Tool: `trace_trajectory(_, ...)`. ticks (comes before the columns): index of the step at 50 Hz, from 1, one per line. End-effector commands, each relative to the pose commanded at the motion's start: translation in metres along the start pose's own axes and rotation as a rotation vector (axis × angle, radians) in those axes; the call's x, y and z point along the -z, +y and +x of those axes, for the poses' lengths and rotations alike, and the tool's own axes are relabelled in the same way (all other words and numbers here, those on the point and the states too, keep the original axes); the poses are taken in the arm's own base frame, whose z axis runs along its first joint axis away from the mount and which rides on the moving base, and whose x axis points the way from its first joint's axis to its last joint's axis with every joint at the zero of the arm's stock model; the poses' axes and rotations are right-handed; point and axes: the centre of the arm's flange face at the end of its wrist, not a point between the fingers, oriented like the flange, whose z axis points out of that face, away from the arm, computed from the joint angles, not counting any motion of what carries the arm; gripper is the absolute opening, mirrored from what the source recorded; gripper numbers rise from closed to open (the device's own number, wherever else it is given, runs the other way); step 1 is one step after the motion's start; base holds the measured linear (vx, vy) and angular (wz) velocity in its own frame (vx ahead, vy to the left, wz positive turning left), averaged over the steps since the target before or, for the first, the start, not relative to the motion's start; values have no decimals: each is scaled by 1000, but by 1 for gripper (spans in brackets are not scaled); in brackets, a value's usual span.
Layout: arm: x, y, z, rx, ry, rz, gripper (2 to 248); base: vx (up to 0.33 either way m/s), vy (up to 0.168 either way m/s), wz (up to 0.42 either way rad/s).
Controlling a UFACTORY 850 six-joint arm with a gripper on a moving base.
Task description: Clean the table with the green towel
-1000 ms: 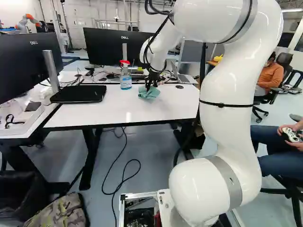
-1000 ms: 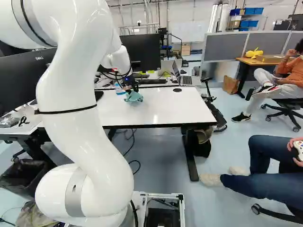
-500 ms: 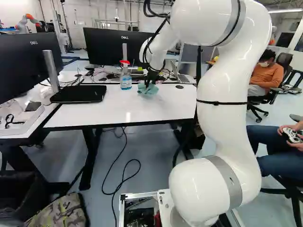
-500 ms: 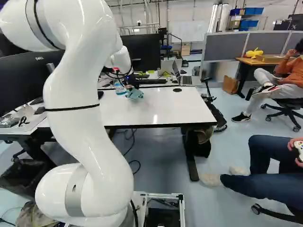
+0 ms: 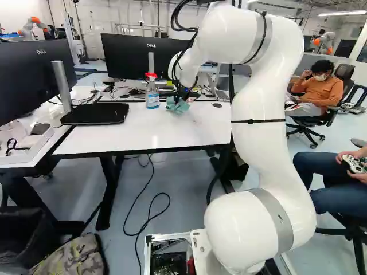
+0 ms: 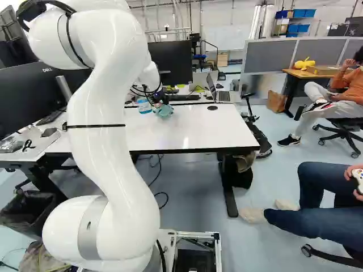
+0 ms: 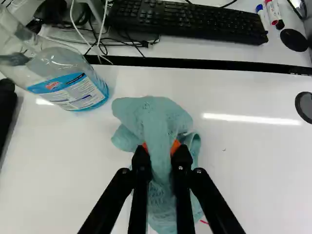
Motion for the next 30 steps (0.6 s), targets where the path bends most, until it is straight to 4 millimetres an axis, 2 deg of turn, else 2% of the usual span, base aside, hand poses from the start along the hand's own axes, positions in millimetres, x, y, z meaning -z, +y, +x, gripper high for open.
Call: trace_trajectory(30,-36,13,-2,-14,116,-12,56,0,0,0)
